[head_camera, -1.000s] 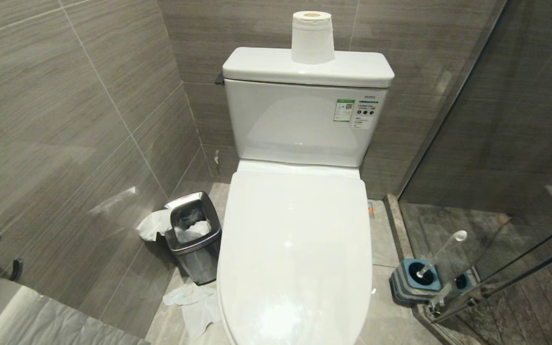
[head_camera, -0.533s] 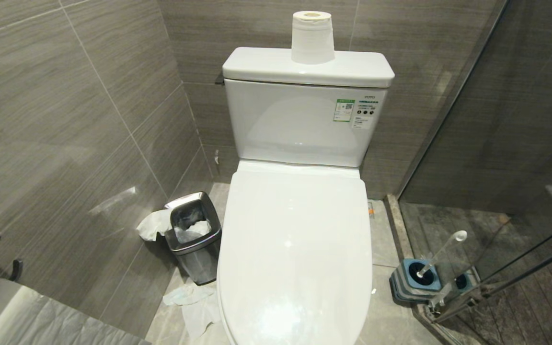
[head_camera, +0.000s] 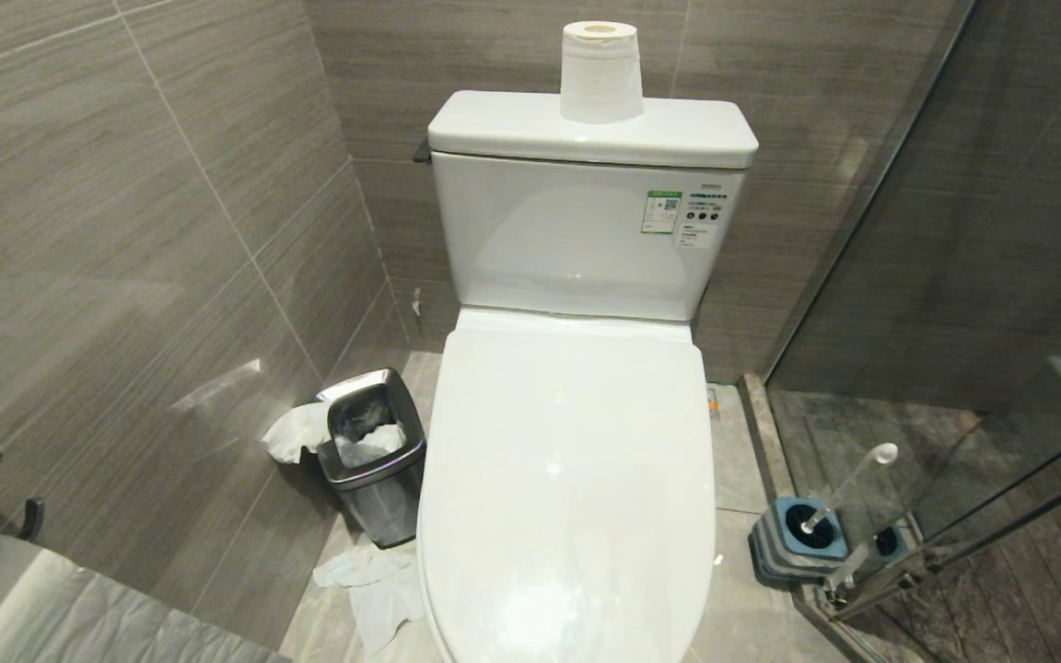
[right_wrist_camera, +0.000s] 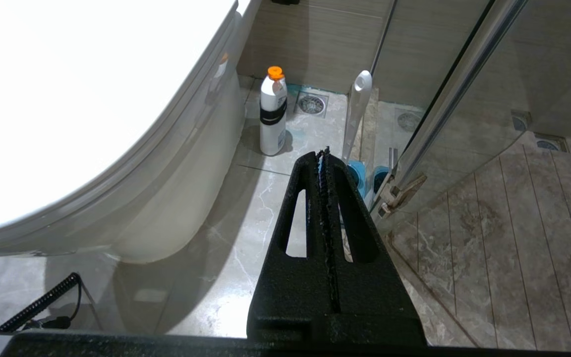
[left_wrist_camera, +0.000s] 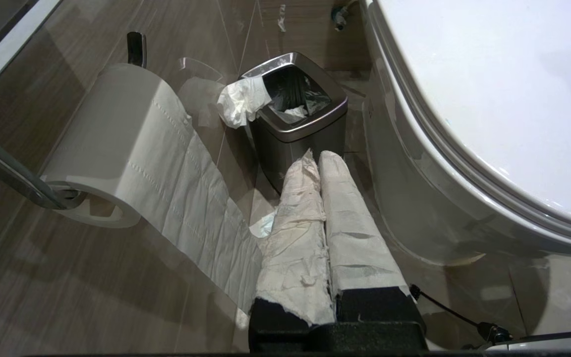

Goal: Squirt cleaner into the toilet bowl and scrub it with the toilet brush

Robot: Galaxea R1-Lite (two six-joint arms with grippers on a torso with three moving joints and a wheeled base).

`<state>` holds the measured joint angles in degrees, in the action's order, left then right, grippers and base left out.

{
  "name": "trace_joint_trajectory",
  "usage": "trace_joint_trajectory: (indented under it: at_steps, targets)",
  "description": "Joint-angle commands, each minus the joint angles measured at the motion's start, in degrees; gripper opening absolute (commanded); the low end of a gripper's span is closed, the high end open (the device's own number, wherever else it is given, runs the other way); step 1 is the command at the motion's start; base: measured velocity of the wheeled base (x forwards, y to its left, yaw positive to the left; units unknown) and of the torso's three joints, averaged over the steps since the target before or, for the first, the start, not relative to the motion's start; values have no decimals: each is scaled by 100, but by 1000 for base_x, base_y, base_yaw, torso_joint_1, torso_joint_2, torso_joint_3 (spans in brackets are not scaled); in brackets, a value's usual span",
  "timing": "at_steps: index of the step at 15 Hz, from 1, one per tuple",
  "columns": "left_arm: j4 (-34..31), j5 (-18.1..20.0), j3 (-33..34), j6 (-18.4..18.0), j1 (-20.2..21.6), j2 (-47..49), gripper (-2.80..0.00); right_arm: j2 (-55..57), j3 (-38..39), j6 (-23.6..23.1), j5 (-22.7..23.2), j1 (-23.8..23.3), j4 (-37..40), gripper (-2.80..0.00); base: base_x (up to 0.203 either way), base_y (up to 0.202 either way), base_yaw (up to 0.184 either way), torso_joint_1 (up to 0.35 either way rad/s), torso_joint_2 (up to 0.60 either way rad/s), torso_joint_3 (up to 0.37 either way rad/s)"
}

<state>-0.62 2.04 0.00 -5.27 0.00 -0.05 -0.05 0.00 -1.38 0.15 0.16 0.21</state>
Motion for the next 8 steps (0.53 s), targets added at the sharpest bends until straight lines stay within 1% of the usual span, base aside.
trace_joint_trajectory:
  at_steps: [1,5,8]
  targets:
    - [0,-1,18,22,-3,5,-280,5,0,-3,3,2,-4,-280,0,0,0,0,0,0]
    - [9,-79,18,412,0,5,-280,5,0,-3,3,2,3,-280,0,0,0,0,0,0]
    - [9,-98,18,448,0,14,-280,5,0,-3,3,2,-4,-280,0,0,0,0,0,0]
